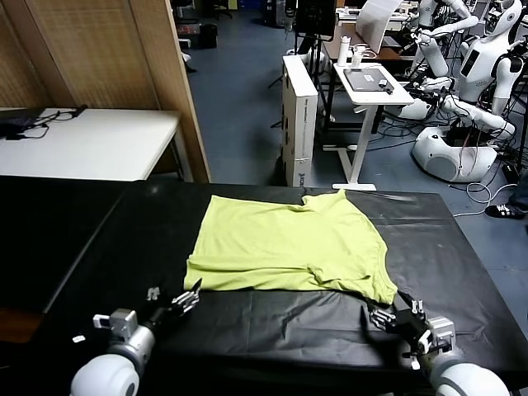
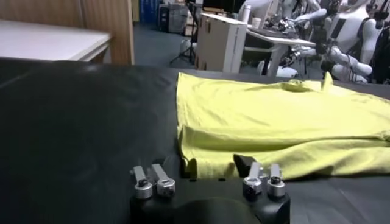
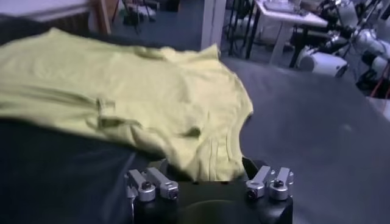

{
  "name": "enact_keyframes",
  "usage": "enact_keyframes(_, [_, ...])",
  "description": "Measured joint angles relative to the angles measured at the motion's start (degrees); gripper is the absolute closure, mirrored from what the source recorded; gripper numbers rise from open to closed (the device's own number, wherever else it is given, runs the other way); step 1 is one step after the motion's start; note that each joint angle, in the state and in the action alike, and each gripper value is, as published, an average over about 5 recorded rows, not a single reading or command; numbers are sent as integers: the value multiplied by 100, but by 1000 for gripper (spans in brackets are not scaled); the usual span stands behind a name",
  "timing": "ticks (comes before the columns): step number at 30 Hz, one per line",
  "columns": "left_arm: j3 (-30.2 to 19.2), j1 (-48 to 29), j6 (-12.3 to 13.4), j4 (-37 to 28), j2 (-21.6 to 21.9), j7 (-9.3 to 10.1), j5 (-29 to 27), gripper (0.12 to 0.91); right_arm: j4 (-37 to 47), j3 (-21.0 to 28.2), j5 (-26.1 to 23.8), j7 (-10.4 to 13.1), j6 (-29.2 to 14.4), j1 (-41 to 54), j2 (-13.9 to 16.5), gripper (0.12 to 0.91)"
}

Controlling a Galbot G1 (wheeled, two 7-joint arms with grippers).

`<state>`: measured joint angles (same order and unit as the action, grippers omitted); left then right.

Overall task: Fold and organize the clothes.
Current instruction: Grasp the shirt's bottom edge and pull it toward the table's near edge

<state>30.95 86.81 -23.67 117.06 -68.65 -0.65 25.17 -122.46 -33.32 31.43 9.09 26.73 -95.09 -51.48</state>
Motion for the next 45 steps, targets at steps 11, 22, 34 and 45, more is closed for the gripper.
enact_keyframes(11, [-52,38,-17,-6,9,-42,47,832,-179,-25,254,242,195,-93,167,885])
enact_keyframes(22, [195,344,-92,282,377,-31,247,885,-869,-302,969,866,1107,-376,644,885])
enact_keyframes(34, [554,1037,-143,751,839,-22,252,885,-1394,-554,1300,1080,1546,-876,854,885])
enact_keyframes(45, [725,1620,-250,1073,983,46,341,885,-1651,-669,1412,1219,1547,-1113,845,632])
